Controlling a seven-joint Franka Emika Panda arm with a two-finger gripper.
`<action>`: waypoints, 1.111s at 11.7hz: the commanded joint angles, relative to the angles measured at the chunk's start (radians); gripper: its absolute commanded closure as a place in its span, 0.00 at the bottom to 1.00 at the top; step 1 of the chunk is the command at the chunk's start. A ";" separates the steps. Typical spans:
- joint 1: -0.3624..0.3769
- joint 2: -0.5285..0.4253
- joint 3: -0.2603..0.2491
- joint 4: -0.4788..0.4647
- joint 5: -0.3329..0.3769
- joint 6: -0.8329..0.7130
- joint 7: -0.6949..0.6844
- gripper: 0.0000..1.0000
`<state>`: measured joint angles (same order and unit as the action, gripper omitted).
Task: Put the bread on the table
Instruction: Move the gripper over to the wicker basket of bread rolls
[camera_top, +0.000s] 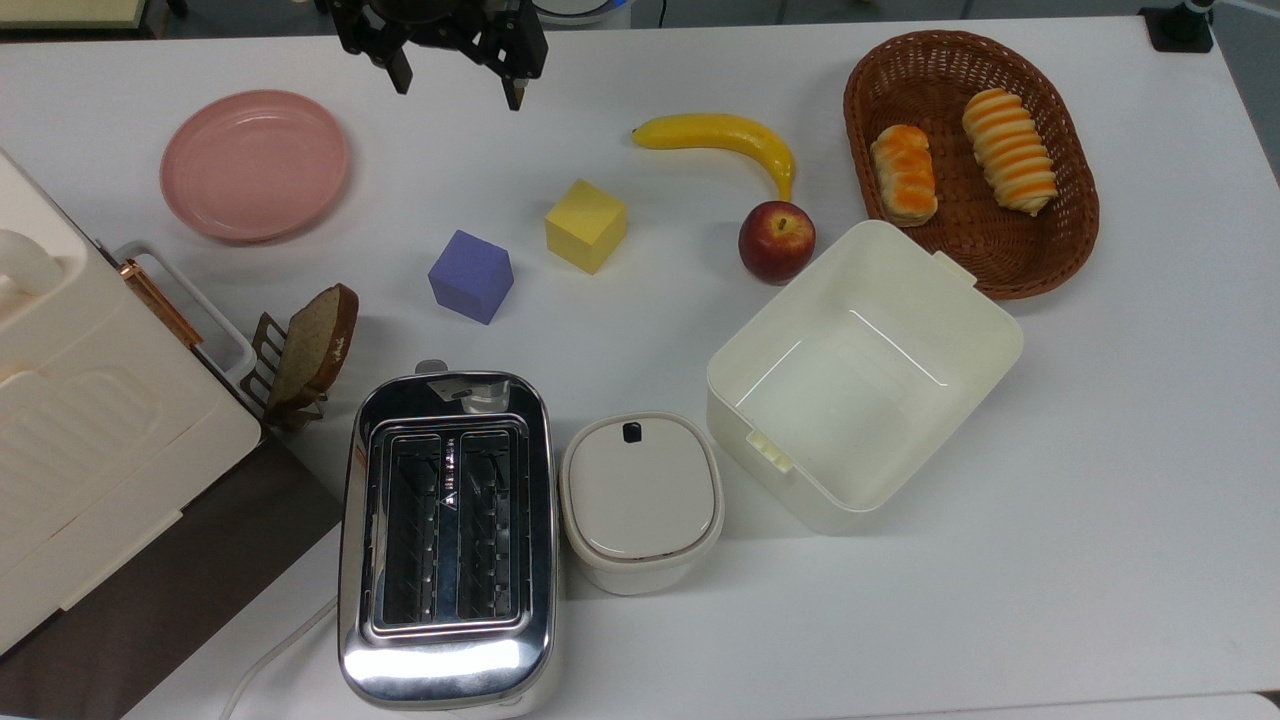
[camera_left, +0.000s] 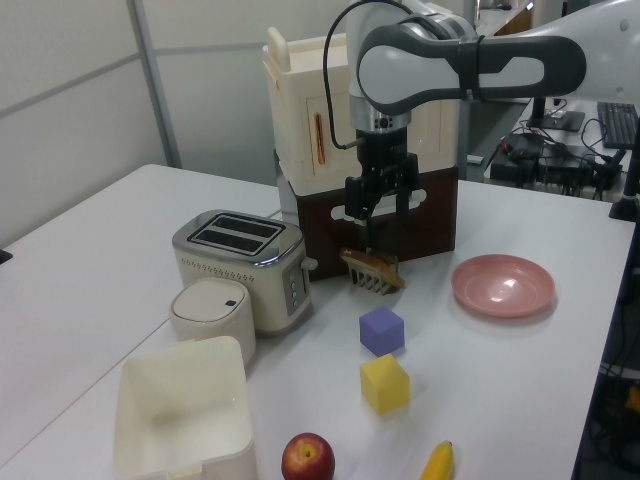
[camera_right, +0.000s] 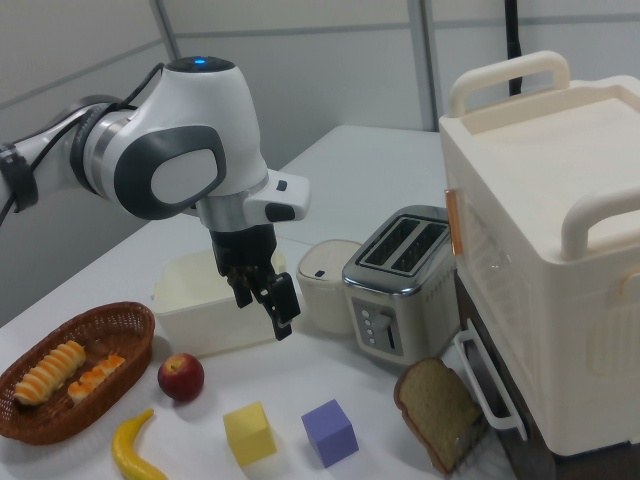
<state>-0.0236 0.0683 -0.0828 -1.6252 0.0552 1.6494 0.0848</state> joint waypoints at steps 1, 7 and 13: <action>0.036 0.016 -0.005 -0.021 0.022 0.023 -0.030 0.00; 0.296 0.038 -0.008 -0.048 0.054 0.010 0.039 0.00; 0.643 0.132 -0.008 -0.038 0.045 0.026 0.245 0.00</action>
<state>0.4990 0.1599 -0.0708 -1.6571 0.0971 1.6494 0.2725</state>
